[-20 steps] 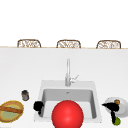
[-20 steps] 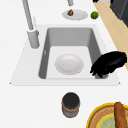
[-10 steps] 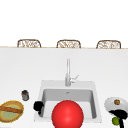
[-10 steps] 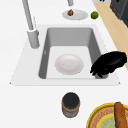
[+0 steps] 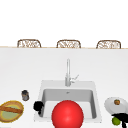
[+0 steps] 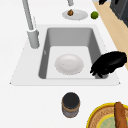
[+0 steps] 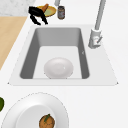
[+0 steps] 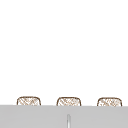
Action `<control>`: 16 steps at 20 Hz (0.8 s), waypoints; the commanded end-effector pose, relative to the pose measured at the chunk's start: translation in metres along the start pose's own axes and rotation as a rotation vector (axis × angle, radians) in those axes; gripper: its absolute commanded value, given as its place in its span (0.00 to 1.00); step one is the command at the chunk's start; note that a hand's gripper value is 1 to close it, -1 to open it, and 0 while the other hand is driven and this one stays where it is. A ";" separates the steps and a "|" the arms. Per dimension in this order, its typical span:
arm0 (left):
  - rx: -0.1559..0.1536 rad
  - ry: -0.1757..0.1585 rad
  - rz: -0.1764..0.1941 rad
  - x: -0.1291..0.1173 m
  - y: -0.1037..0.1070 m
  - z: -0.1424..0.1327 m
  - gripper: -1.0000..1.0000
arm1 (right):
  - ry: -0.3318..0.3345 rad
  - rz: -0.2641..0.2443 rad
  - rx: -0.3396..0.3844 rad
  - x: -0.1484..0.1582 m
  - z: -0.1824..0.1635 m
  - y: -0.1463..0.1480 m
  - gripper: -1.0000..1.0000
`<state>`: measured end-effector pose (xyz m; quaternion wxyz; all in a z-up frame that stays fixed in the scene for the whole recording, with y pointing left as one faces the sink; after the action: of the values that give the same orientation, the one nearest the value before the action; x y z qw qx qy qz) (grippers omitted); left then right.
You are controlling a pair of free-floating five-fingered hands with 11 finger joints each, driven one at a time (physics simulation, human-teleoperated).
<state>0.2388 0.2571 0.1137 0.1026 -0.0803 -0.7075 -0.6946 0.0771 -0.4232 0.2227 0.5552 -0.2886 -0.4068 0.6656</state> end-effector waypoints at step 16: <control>0.000 0.000 0.000 0.000 0.000 0.000 0.50 | 0.008 0.042 0.012 -0.018 -0.077 0.022 0.00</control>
<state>0.2388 0.2571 0.1137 0.1026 -0.0803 -0.7075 -0.6946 0.1240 -0.4248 0.1732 0.5532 -0.2924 -0.4007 0.6693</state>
